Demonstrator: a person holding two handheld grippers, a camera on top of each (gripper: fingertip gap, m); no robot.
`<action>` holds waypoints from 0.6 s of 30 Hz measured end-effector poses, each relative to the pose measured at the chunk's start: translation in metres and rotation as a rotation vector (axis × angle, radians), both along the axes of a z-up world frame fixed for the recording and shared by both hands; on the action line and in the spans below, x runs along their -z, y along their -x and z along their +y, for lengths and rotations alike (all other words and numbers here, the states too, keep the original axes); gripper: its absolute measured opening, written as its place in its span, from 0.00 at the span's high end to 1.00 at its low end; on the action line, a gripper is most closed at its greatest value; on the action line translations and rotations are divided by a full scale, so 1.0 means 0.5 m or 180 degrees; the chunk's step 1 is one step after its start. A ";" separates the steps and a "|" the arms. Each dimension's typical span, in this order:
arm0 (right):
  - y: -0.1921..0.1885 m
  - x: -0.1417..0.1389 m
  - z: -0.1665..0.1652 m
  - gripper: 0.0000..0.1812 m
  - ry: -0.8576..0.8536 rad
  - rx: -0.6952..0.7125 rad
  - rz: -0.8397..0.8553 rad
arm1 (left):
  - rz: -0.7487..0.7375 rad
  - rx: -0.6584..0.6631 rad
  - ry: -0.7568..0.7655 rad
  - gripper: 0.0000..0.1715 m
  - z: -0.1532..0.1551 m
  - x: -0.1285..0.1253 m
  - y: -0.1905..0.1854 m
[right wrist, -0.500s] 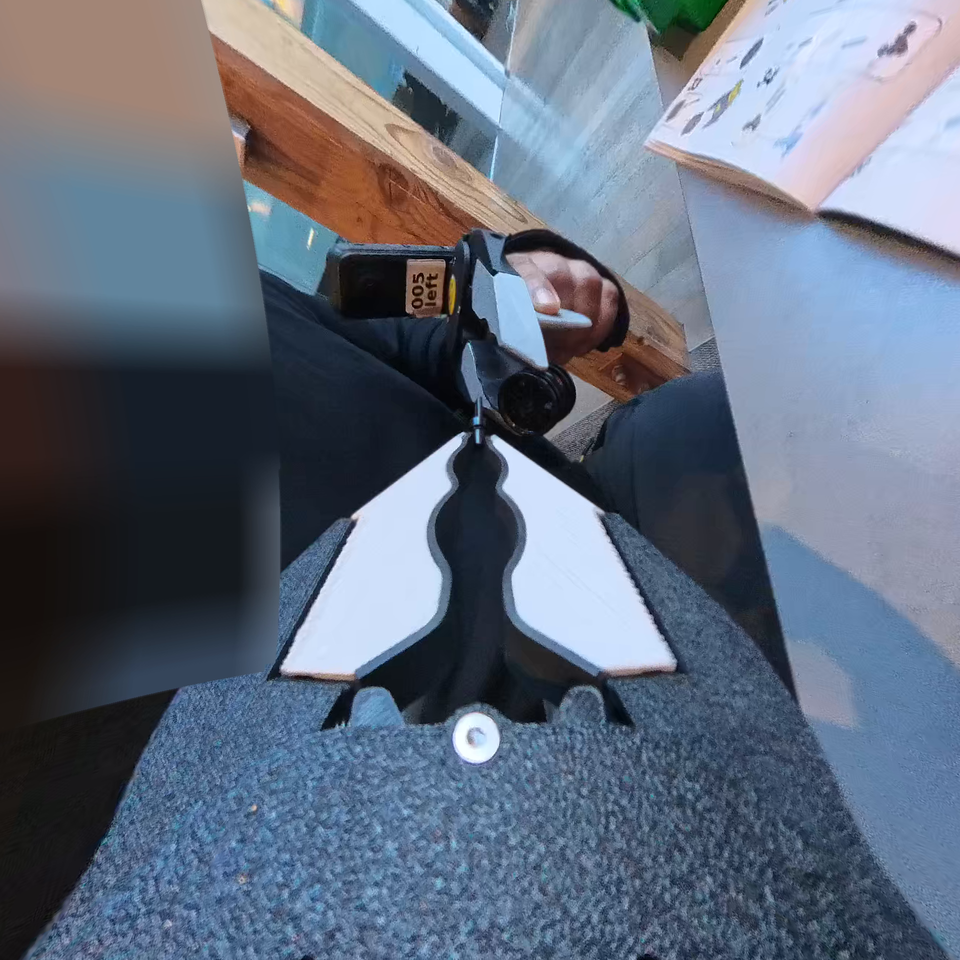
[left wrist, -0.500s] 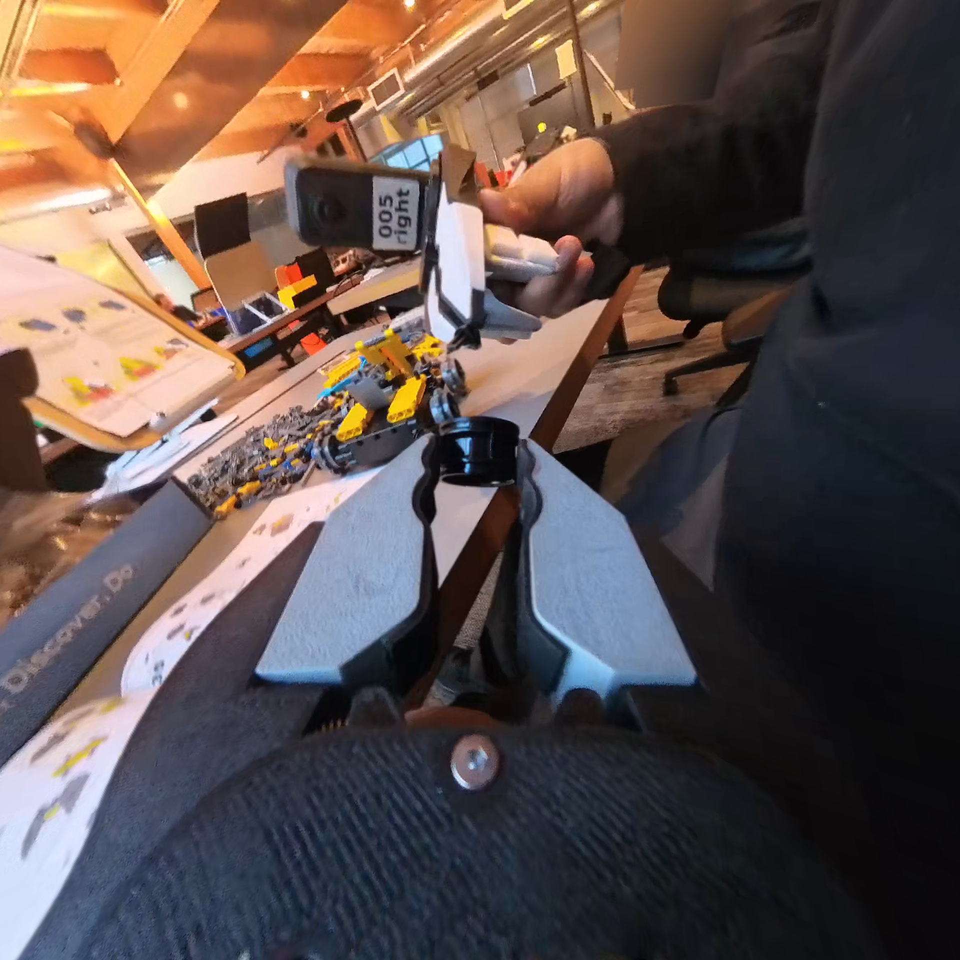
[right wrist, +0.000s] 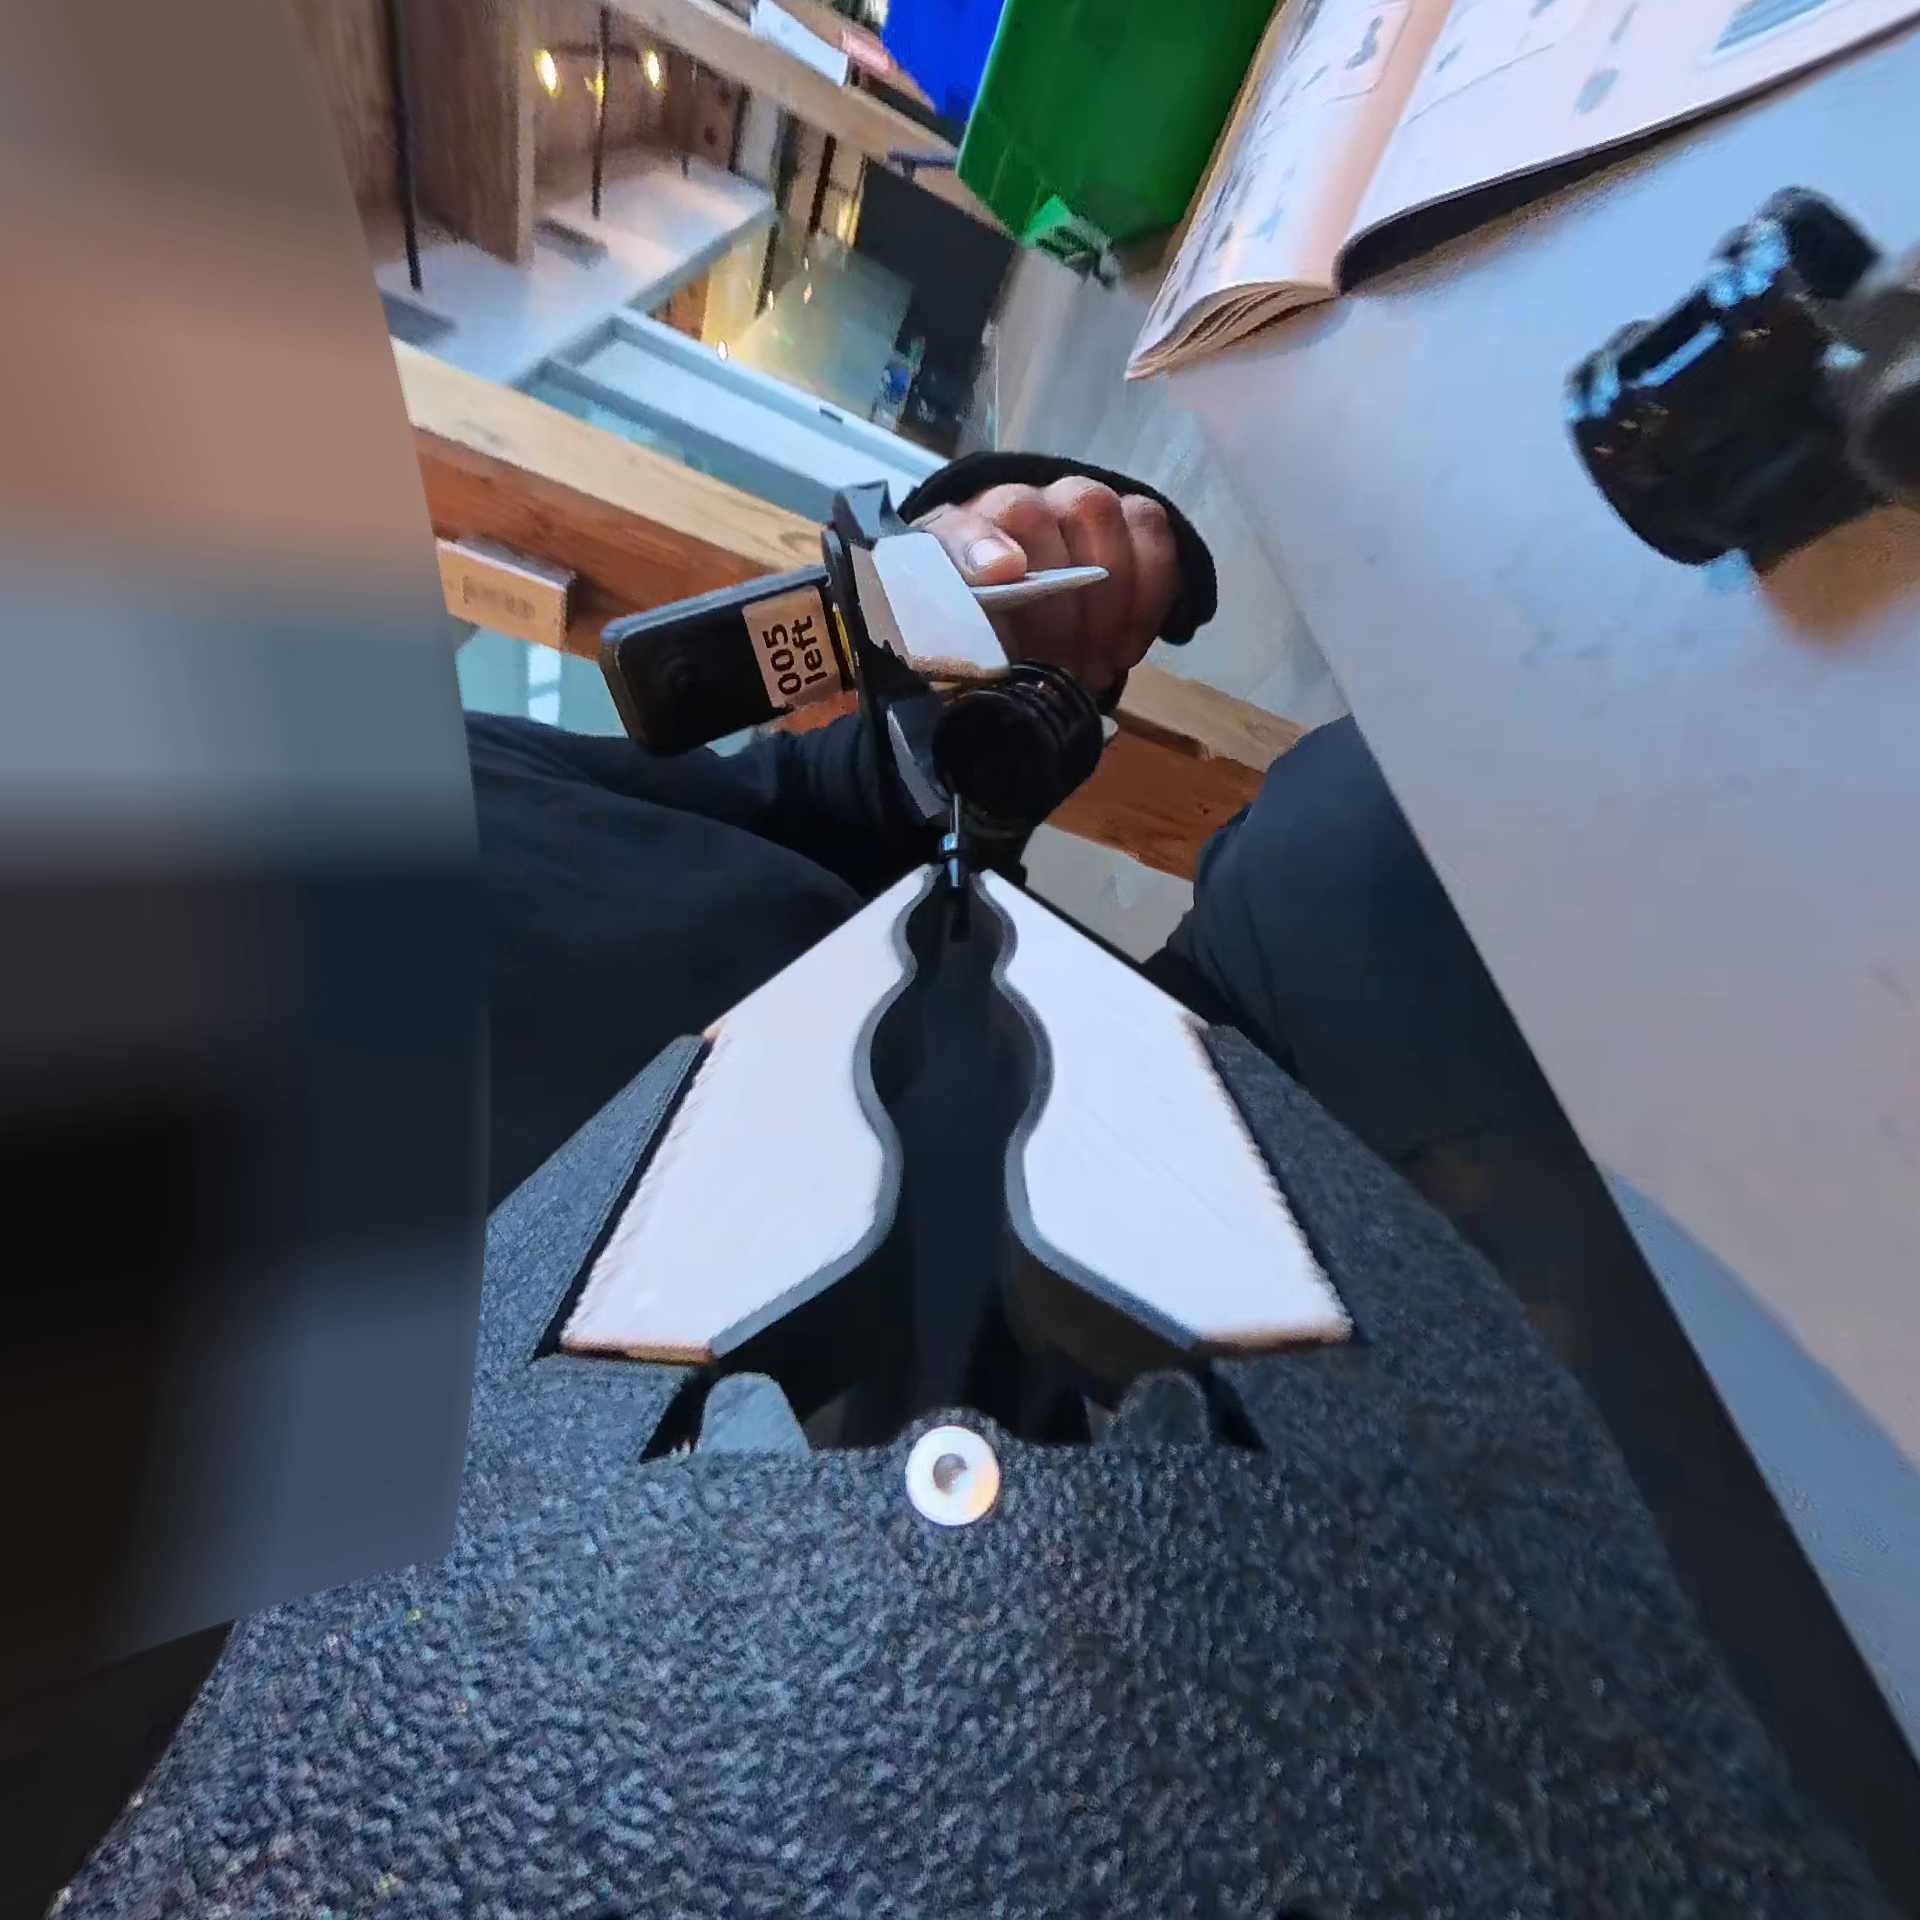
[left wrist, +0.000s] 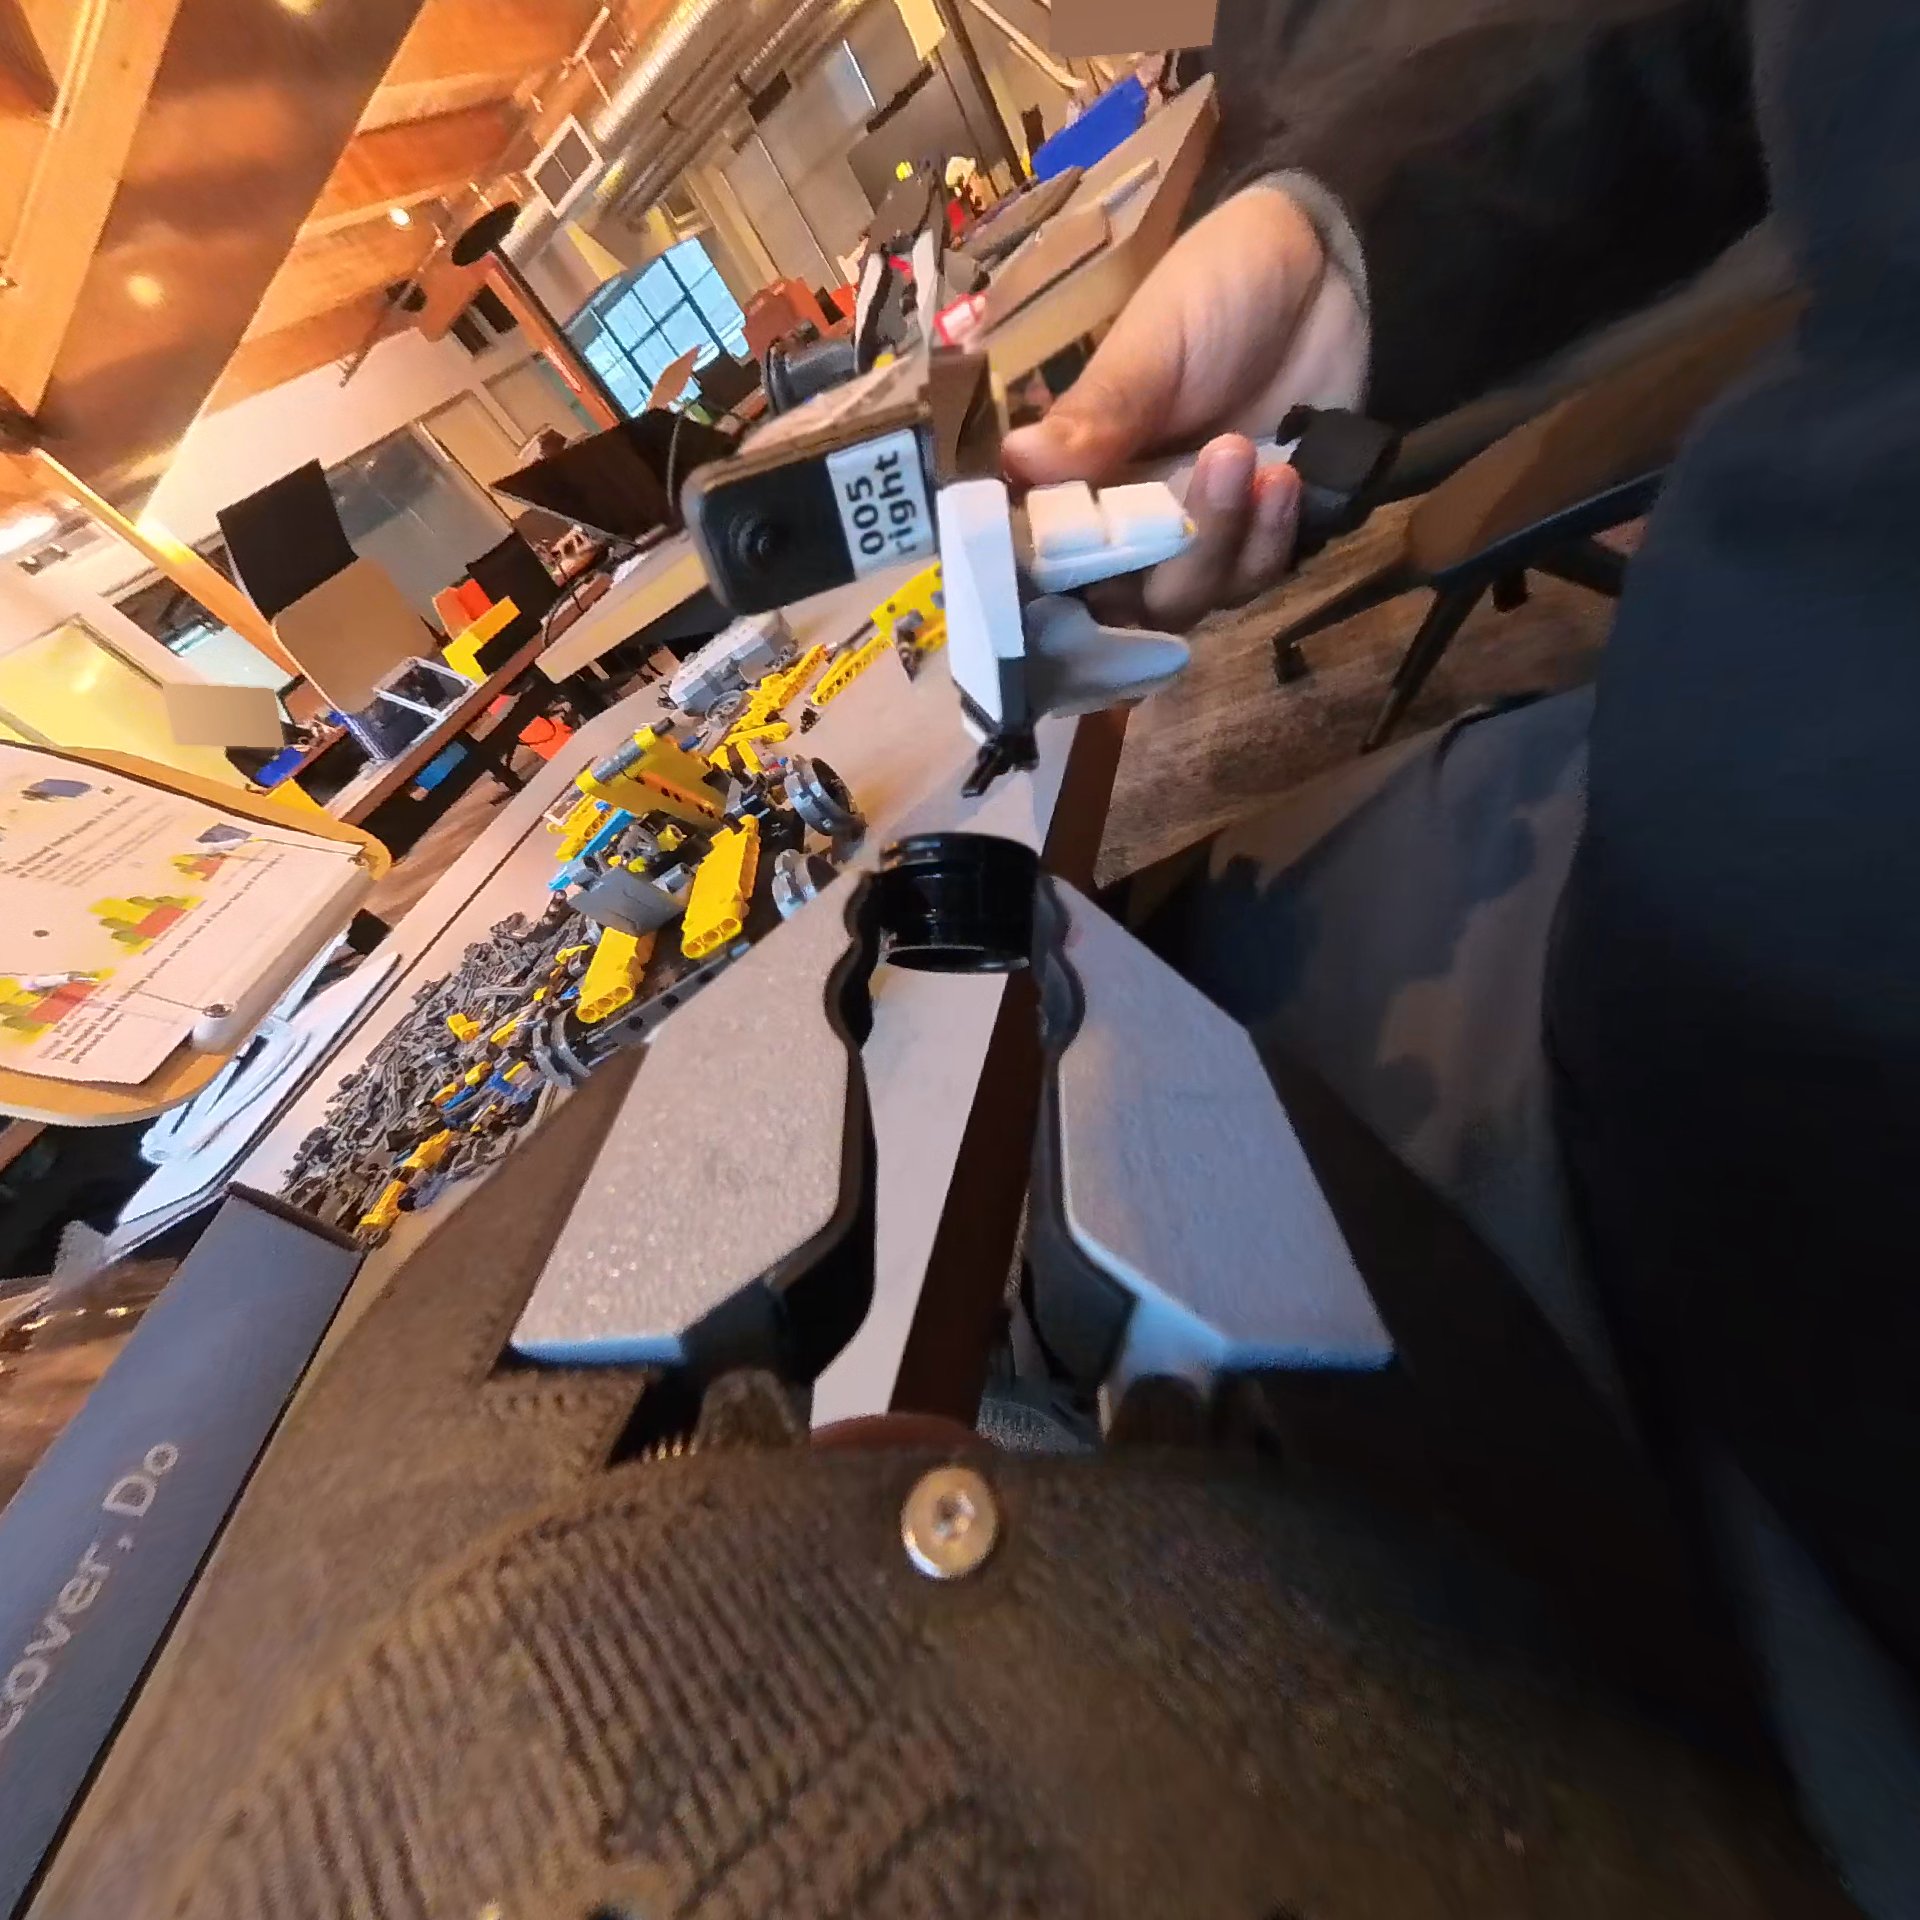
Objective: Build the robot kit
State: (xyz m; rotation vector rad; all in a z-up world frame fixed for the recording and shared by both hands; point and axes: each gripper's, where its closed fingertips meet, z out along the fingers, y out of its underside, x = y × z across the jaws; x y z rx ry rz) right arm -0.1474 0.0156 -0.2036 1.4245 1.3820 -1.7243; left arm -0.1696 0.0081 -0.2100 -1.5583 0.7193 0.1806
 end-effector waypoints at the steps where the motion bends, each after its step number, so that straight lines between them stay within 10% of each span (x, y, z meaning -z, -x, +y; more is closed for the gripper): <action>1: 0.001 0.005 0.005 0.98 0.0041 0.0062 -0.0009 | 0.0014 0.0006 0.0026 0.83 0.004 0.006 0.002; 18: 0.027 0.051 0.006 0.98 -0.0593 0.0149 -0.0032 | 0.0437 0.0082 0.0186 0.84 0.019 0.048 0.005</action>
